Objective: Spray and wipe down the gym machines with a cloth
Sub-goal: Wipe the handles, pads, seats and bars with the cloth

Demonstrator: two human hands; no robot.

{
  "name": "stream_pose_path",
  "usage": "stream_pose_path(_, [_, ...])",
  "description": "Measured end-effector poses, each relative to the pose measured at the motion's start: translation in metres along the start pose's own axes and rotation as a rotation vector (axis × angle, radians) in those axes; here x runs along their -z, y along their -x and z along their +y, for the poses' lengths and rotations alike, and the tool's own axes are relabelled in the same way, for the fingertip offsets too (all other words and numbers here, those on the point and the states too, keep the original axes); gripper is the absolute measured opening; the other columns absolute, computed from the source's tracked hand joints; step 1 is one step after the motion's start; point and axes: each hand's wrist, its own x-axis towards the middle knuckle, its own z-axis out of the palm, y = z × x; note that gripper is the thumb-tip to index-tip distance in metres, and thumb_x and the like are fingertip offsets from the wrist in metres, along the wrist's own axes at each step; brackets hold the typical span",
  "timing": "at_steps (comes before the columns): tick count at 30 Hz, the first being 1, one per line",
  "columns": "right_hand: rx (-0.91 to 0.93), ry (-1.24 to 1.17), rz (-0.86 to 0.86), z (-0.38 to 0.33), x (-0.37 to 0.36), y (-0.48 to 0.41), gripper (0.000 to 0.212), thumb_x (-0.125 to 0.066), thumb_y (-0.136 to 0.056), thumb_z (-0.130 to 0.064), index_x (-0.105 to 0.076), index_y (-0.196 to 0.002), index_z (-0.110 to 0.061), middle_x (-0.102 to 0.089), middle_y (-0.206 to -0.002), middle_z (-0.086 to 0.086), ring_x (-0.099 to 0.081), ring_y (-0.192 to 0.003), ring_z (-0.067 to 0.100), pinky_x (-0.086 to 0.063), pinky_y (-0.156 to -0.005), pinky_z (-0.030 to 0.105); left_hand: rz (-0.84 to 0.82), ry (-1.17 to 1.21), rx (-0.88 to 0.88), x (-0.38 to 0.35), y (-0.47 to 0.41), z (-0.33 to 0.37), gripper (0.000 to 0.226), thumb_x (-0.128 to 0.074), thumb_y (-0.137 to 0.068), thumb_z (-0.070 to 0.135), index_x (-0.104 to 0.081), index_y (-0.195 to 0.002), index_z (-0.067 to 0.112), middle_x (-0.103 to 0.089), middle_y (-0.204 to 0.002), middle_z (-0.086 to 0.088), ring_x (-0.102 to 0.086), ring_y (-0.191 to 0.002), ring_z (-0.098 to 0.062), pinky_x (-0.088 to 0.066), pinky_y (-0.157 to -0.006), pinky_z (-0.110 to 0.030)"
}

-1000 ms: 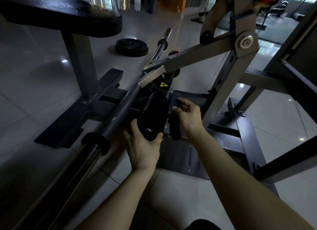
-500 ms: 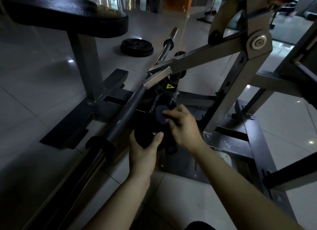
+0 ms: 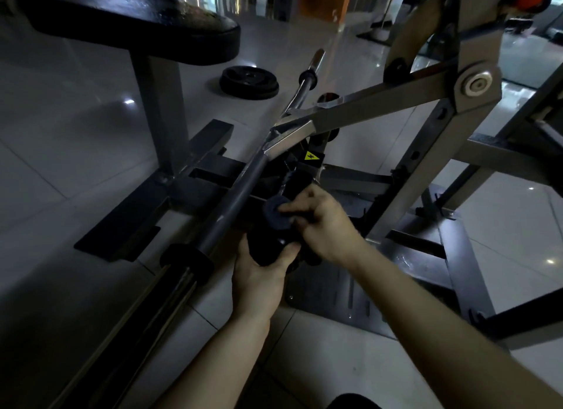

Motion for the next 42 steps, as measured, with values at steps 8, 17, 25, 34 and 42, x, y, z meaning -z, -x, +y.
stream_pose_path(8, [-0.301,0.213,0.011,0.021,-0.009,-0.090,0.045,-0.059,-0.093,-0.015,-0.067,-0.134,-0.032,-0.053,-0.135,0.015,-0.046,-0.129,0.041,-0.047,-0.105,0.049,-0.004,-0.023,0.048,0.004,-0.001,-0.001,0.110,-0.087,-0.066,0.061,-0.028,-0.157,0.043,-0.040,-0.159,0.007,-0.044,-0.142,-0.019,-0.044,-0.108,-0.038])
stream_pose_path(17, [0.014,0.207,-0.211,-0.007,0.005,-0.043,0.036,-0.063,-0.098,-0.015,-0.069,-0.132,-0.026,-0.052,-0.125,0.013,-0.051,-0.119,0.033,-0.043,-0.104,0.041,-0.024,0.016,0.052,0.004,0.001,0.001,0.098,-0.087,-0.073,0.047,-0.035,-0.155,0.038,-0.048,-0.152,0.007,-0.050,-0.136,-0.016,-0.043,-0.106,-0.034])
stream_pose_path(25, [-0.212,0.243,-0.062,0.006,-0.008,-0.071,0.036,-0.058,-0.101,-0.026,-0.066,-0.136,-0.031,-0.047,-0.128,0.015,-0.046,-0.125,0.039,-0.045,-0.103,0.043,-0.023,0.015,0.067,0.006,0.002,-0.005,0.105,-0.087,-0.071,0.053,-0.028,-0.157,0.041,-0.044,-0.156,0.006,-0.048,-0.138,-0.016,-0.040,-0.098,-0.028])
stream_pose_path(34, [-0.143,0.036,-0.005,-0.009,0.000,0.002,0.033,-0.064,-0.100,-0.019,-0.069,-0.132,-0.022,-0.052,-0.111,0.005,-0.058,-0.103,0.025,-0.049,-0.091,0.035,0.003,-0.207,0.079,0.013,0.002,0.030,0.083,-0.082,-0.083,0.031,-0.038,-0.153,0.030,-0.054,-0.146,0.005,-0.054,-0.131,-0.019,-0.045,-0.107,-0.040])
stream_pose_path(42, [-0.525,-0.530,0.112,-0.021,0.022,-0.022,0.031,-0.073,-0.092,-0.010,-0.074,-0.123,-0.009,-0.076,-0.114,0.009,-0.070,-0.108,0.023,-0.056,-0.101,0.043,-0.080,-0.498,-0.207,0.008,-0.009,0.115,0.063,-0.075,-0.088,0.028,-0.050,-0.145,0.026,-0.060,-0.137,0.002,-0.060,-0.121,-0.020,-0.048,-0.102,-0.036])
